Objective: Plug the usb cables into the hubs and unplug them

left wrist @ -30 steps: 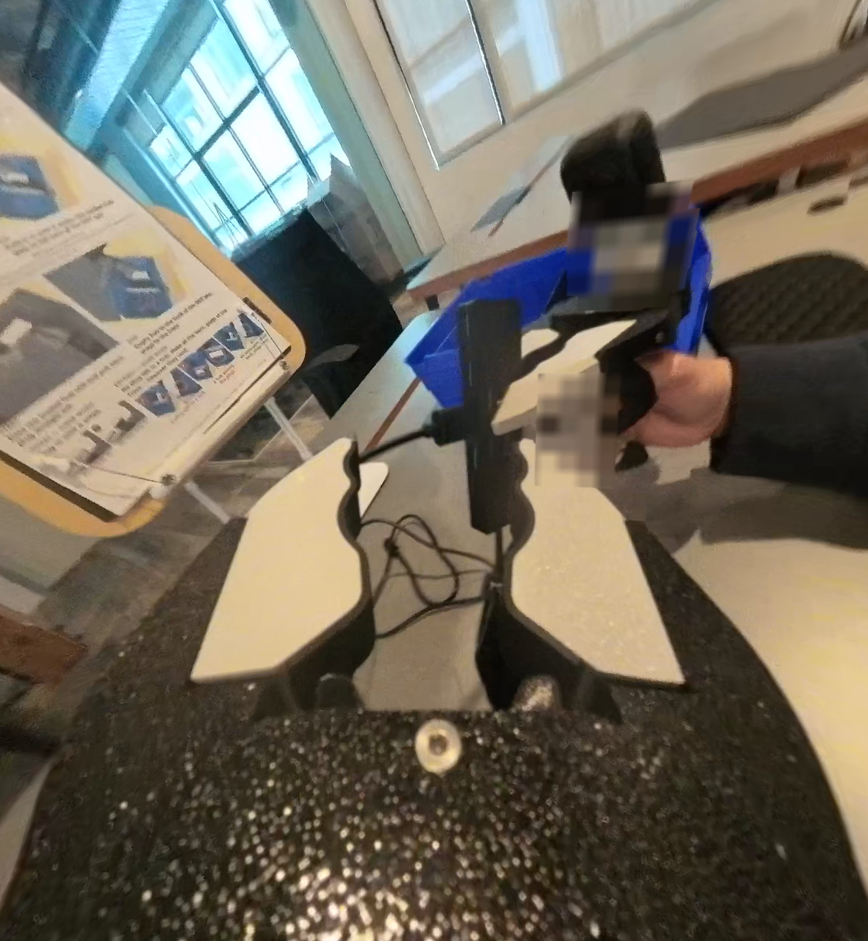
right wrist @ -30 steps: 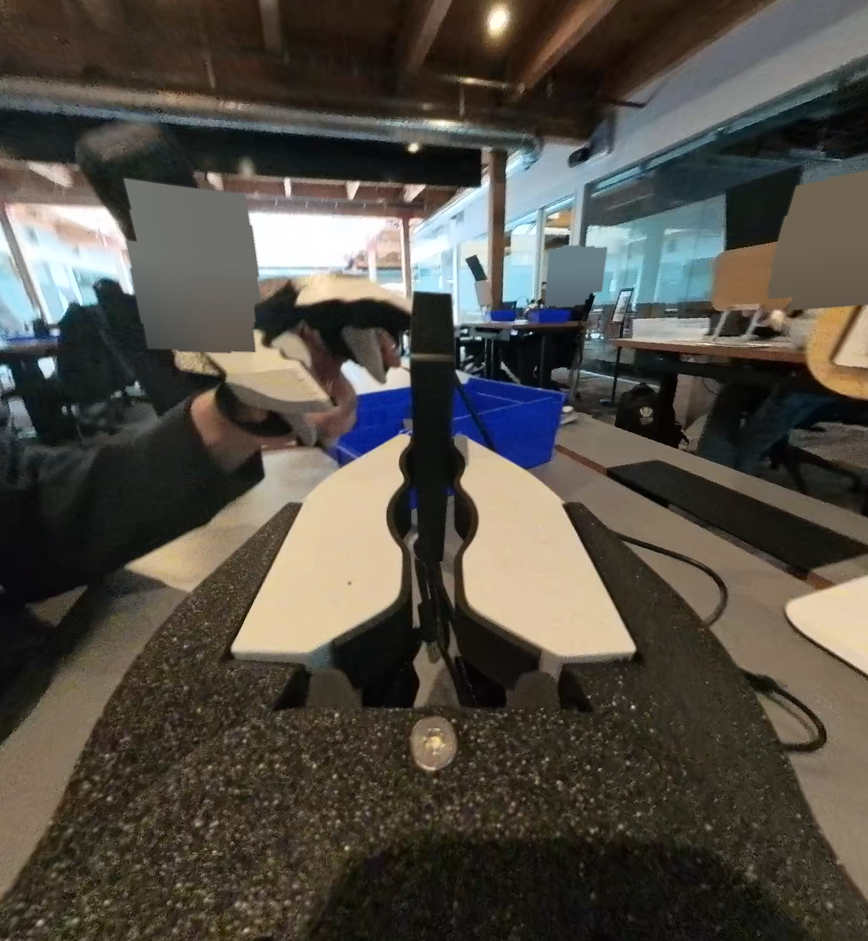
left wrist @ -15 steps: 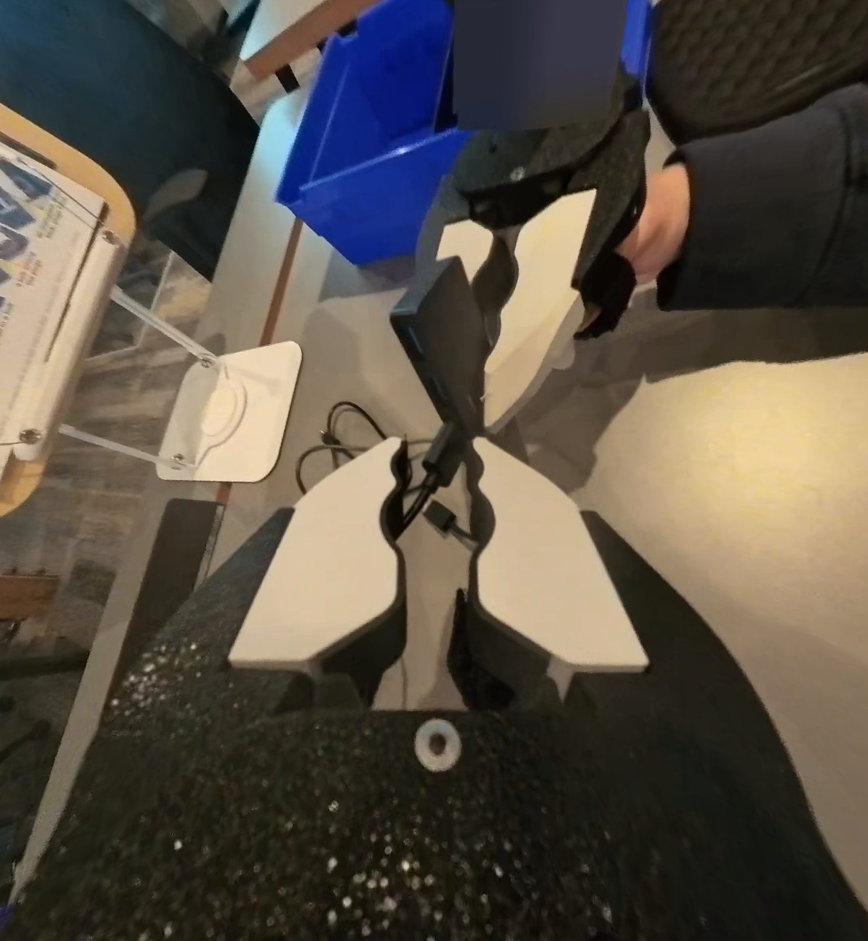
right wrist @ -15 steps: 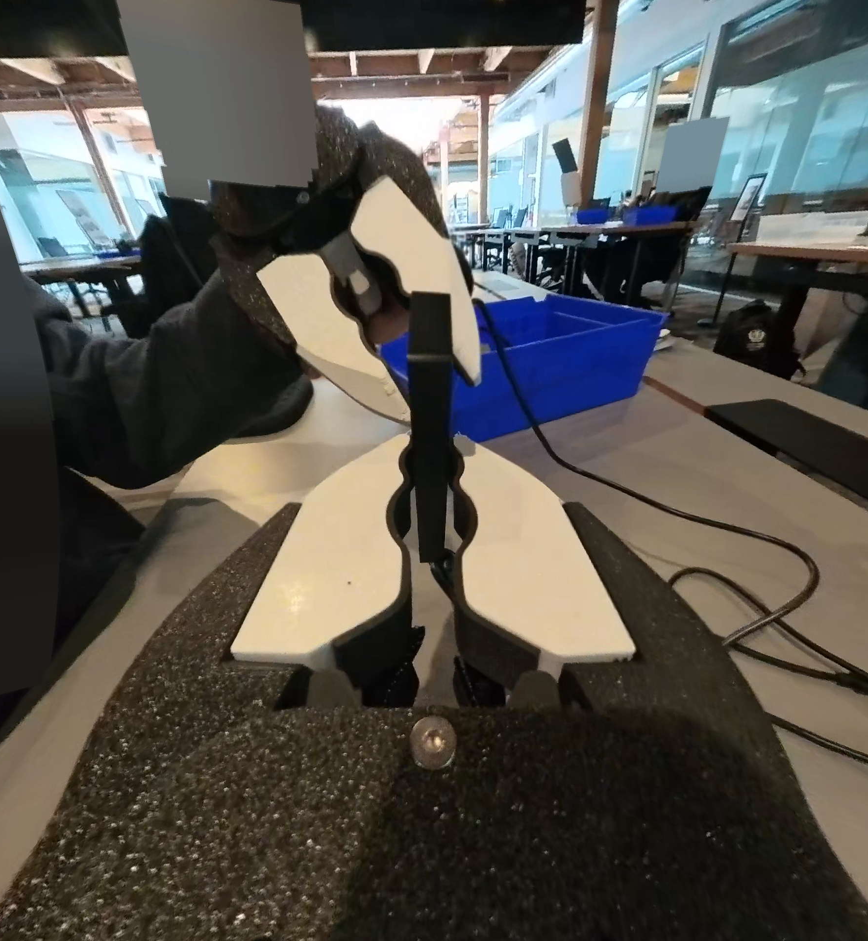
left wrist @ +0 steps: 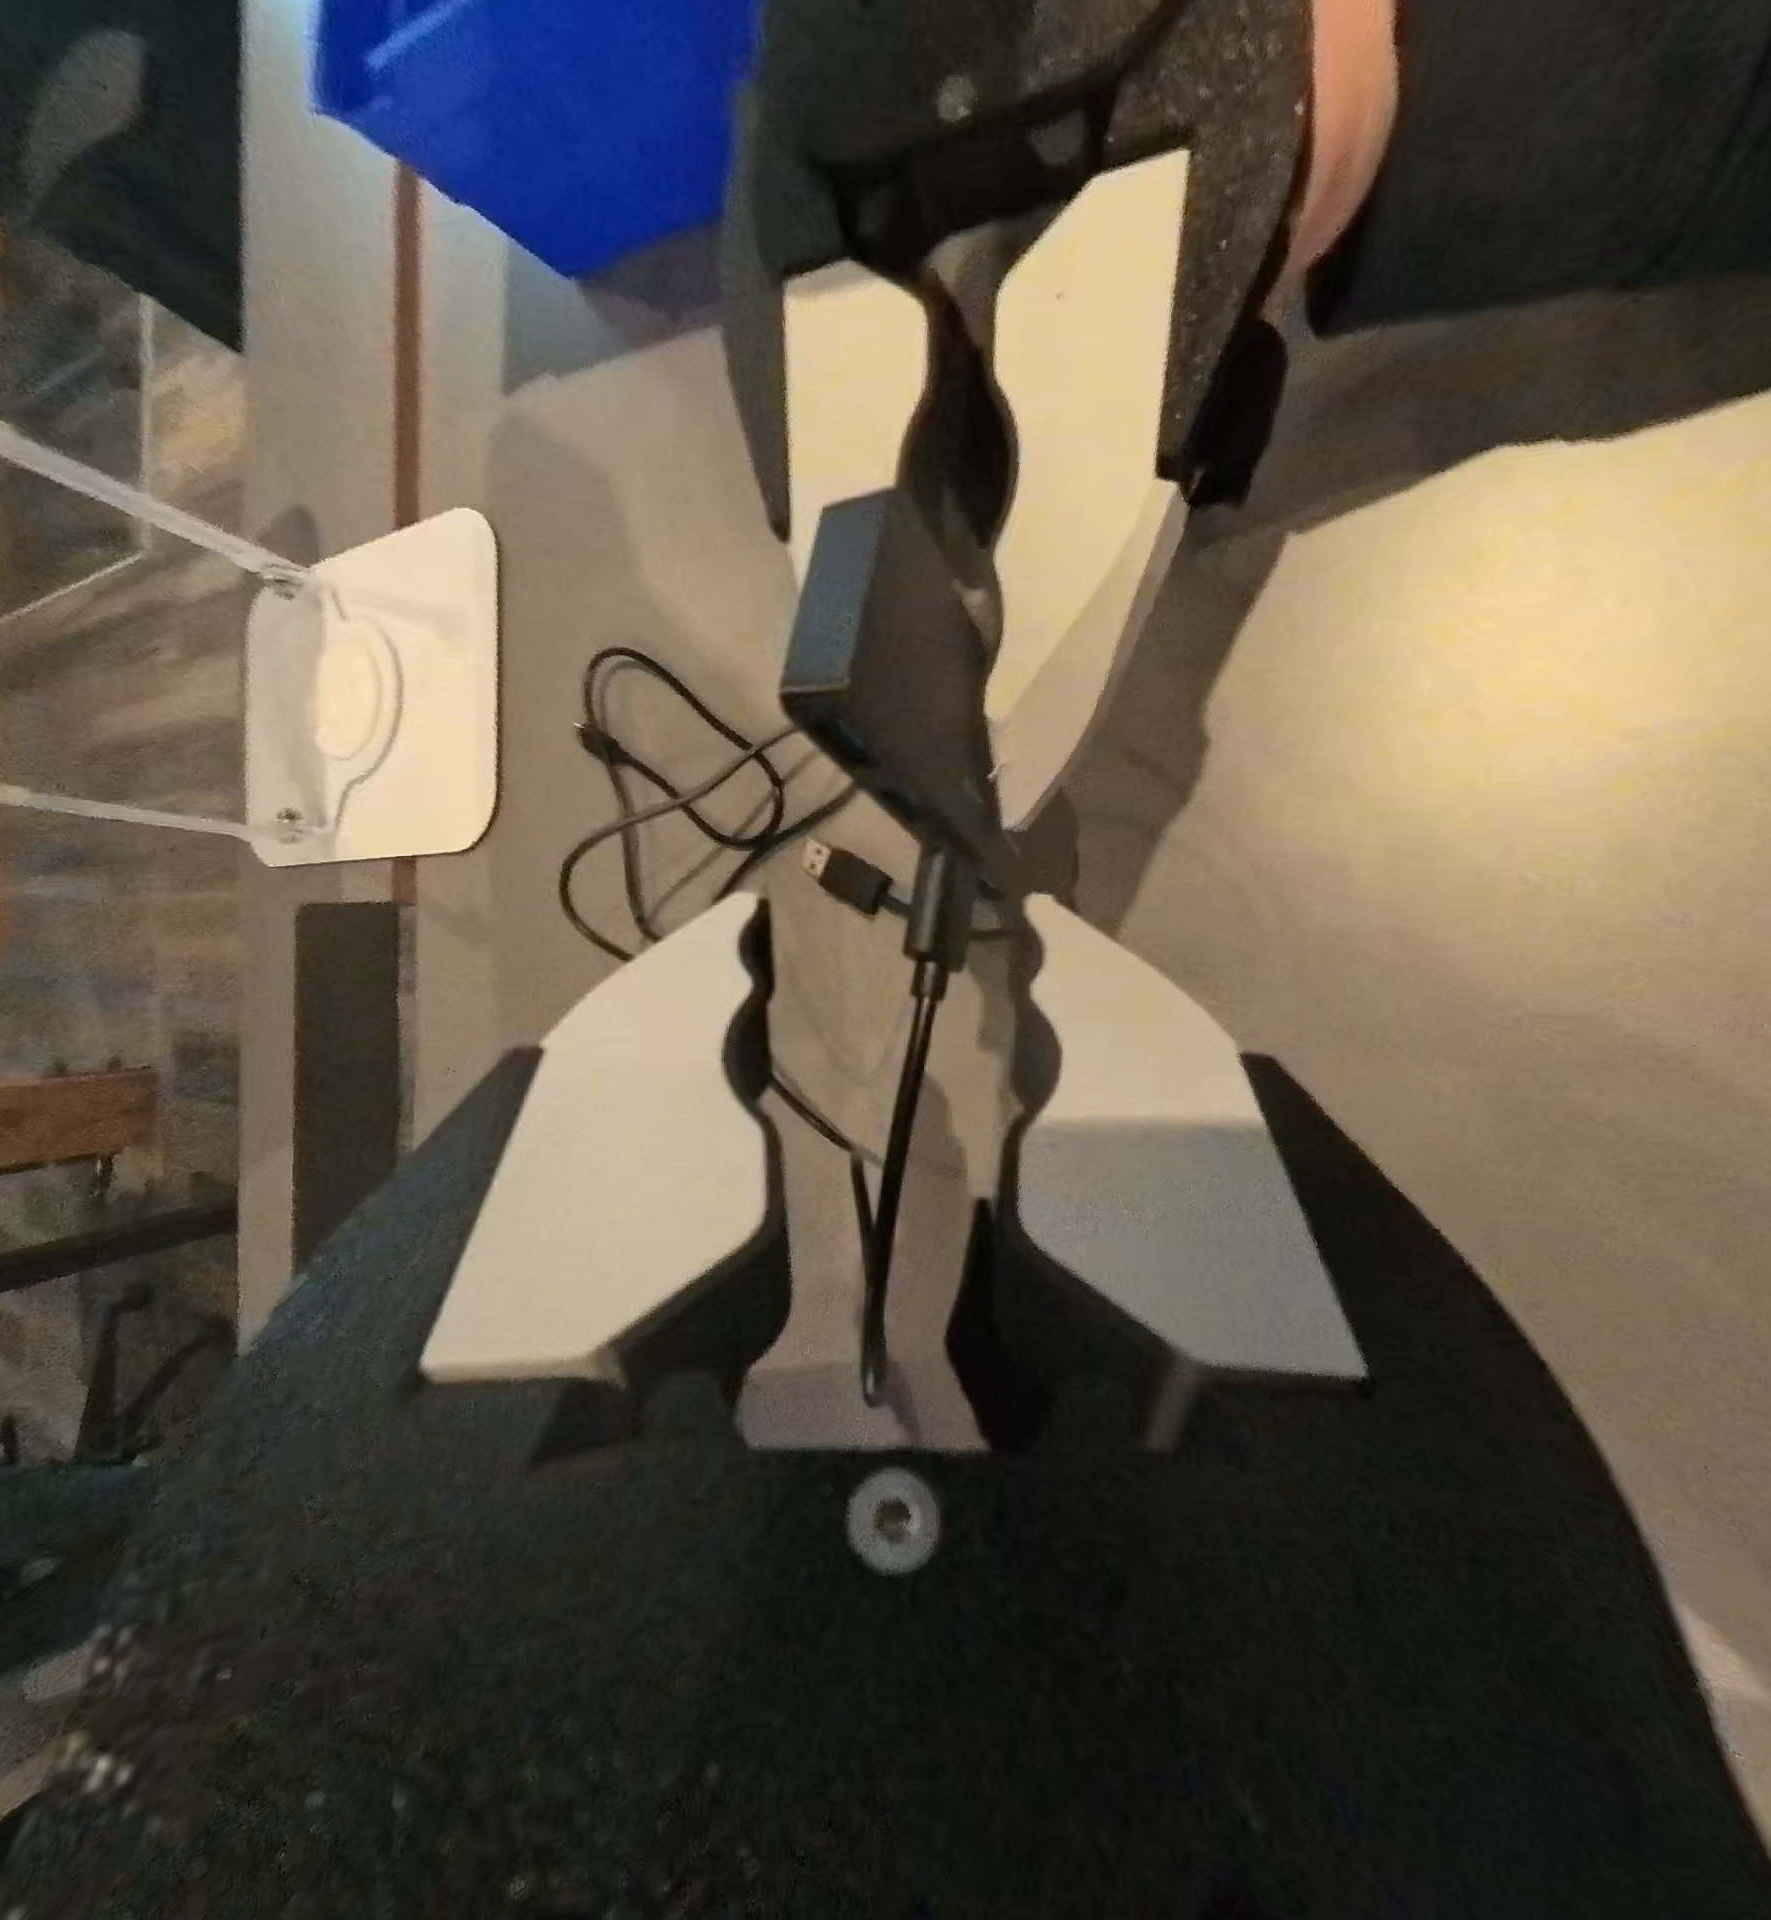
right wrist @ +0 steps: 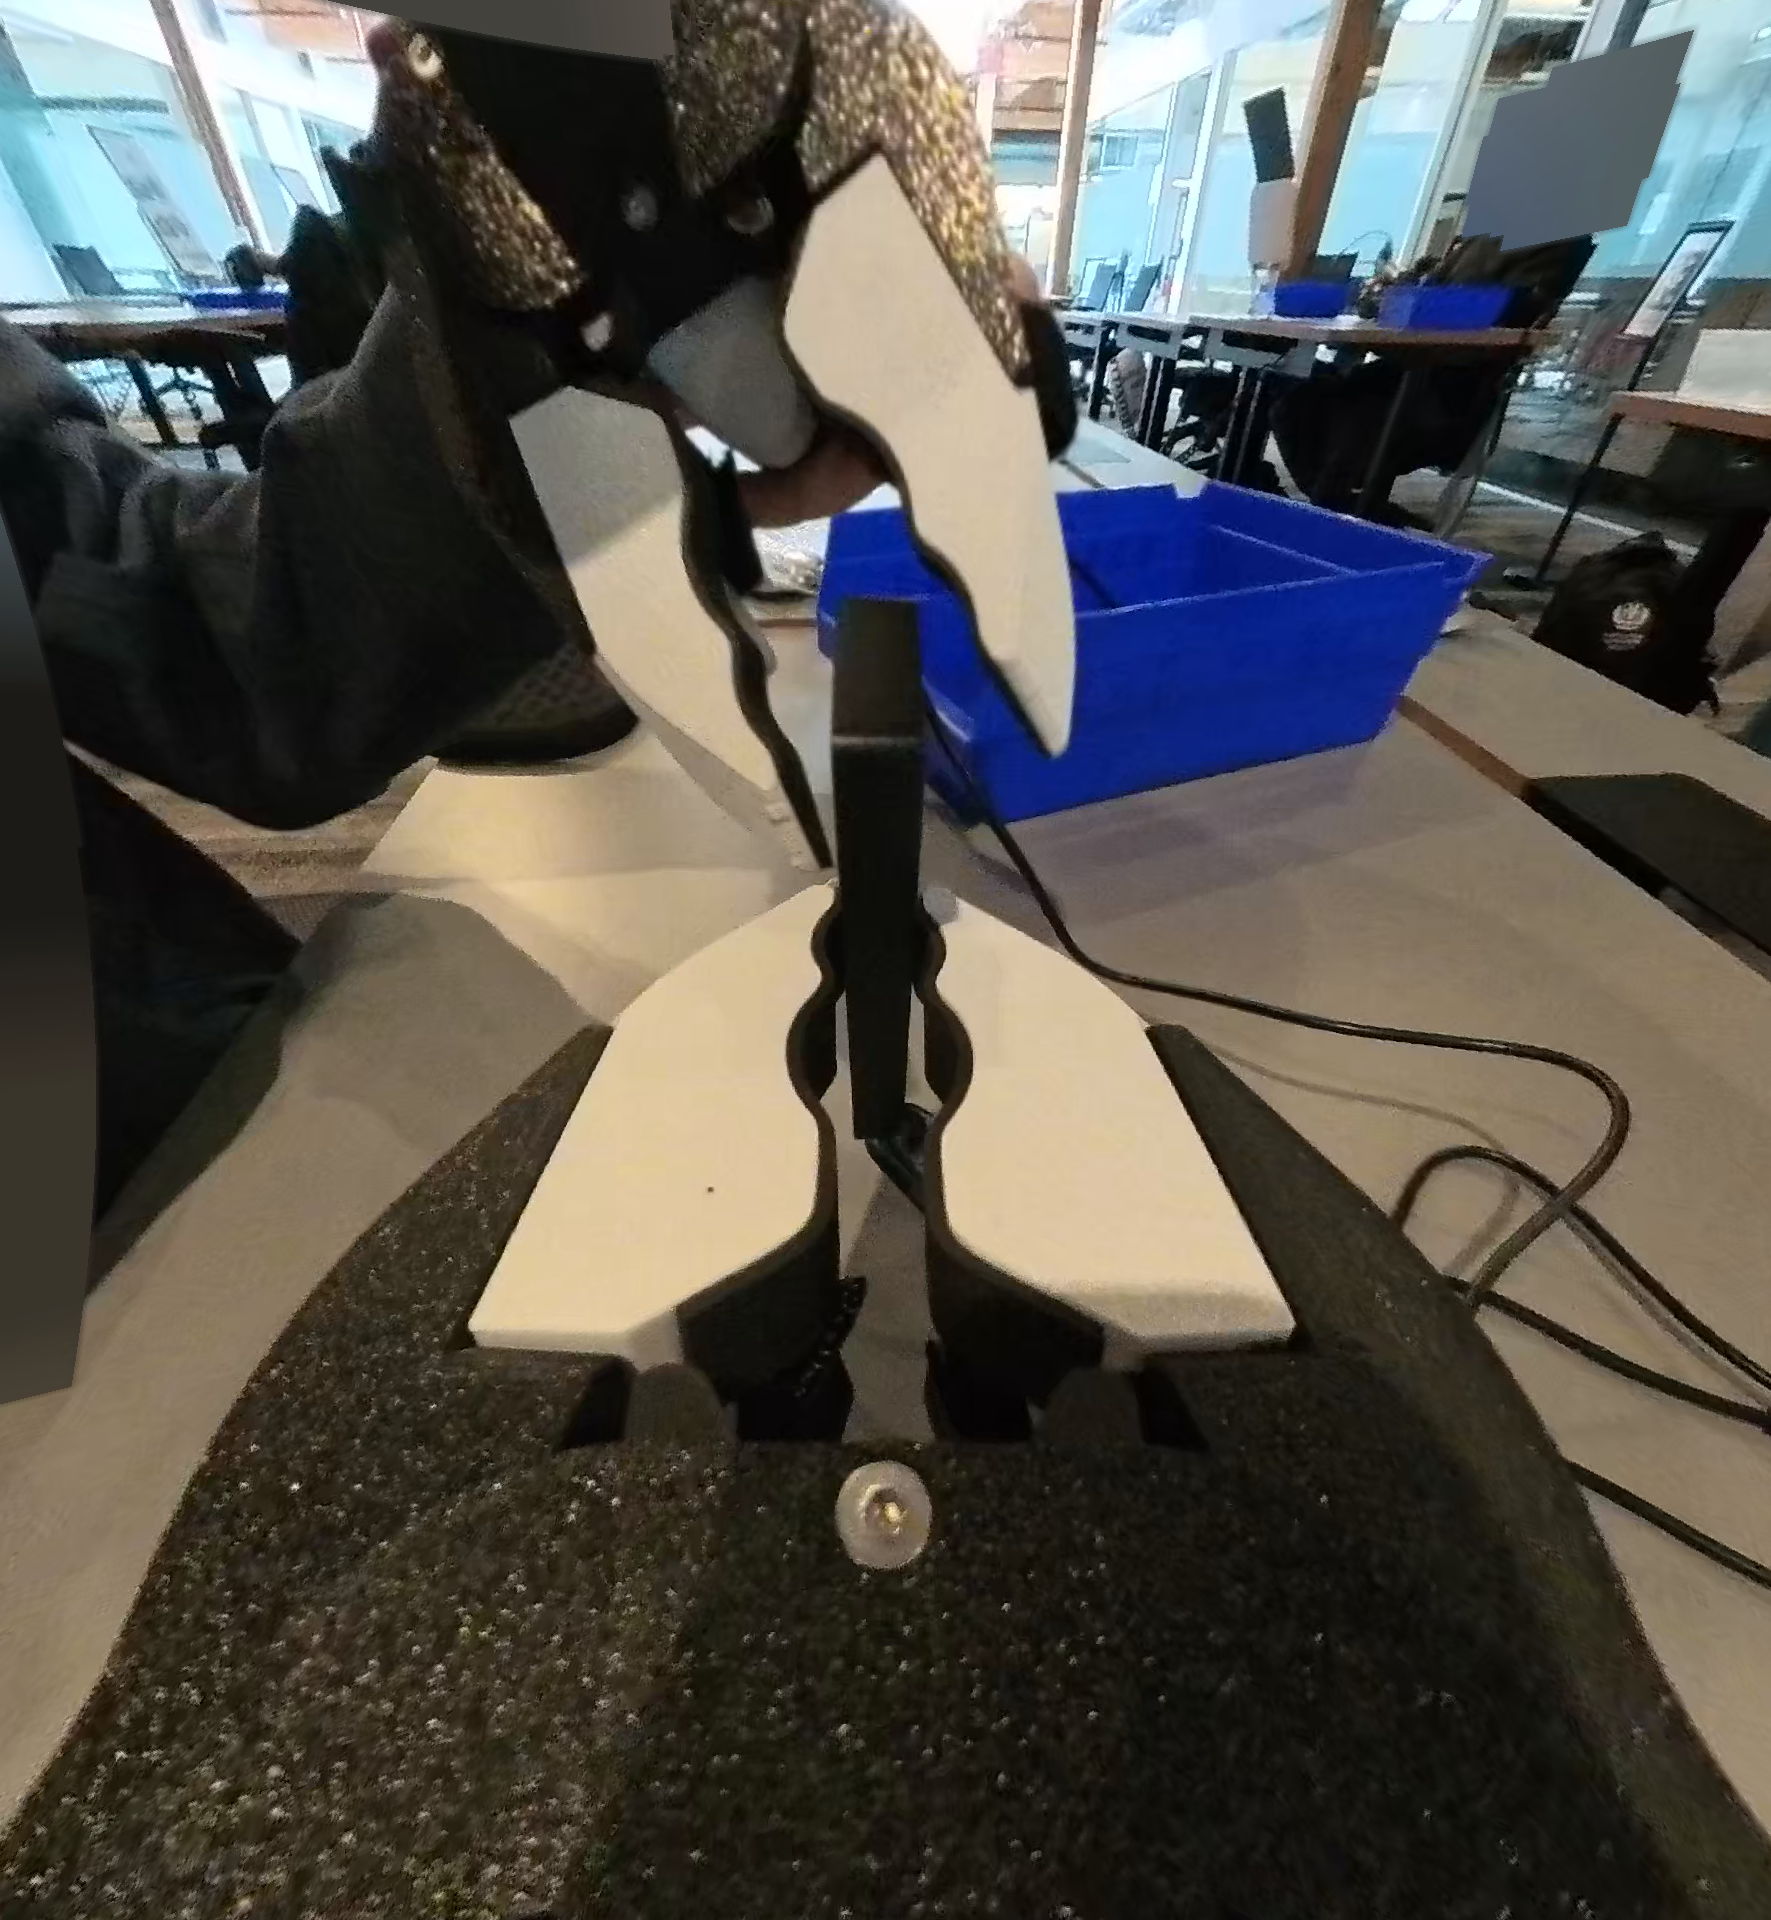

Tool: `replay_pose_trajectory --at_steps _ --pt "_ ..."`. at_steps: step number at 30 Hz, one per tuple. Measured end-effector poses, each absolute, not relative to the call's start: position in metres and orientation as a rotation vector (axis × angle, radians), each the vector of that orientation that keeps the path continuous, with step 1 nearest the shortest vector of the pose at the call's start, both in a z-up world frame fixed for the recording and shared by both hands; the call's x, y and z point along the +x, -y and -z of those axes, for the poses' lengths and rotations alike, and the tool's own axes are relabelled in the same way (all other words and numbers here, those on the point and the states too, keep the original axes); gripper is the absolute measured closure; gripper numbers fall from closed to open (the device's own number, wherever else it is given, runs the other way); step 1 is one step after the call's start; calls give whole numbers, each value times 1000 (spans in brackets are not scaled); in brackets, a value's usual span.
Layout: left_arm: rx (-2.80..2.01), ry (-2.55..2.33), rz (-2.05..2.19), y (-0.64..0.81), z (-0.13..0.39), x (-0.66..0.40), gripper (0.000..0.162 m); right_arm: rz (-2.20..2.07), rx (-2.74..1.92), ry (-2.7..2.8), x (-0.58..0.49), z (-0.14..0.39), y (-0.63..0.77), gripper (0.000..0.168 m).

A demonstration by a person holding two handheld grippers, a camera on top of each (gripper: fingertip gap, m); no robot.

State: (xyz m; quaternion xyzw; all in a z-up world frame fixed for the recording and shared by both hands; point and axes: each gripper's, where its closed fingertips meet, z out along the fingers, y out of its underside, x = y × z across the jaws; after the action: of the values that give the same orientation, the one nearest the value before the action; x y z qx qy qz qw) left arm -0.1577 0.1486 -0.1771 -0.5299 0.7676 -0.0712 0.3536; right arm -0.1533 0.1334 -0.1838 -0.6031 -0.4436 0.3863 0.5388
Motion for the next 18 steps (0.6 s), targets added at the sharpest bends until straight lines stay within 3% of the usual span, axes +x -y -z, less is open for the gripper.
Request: replay_pose_trajectory --at_steps 3,11,18 --pt "-1416 -2067 143 -148 191 -162 138 -917 -1435 1081 -156 186 -131 157" --pt "-1432 -2138 113 -144 212 -166 153 -915 -1429 1116 -160 190 -128 157" --pt "-1491 -2159 211 -136 216 -168 156 -913 -1419 1144 -162 191 -125 157"
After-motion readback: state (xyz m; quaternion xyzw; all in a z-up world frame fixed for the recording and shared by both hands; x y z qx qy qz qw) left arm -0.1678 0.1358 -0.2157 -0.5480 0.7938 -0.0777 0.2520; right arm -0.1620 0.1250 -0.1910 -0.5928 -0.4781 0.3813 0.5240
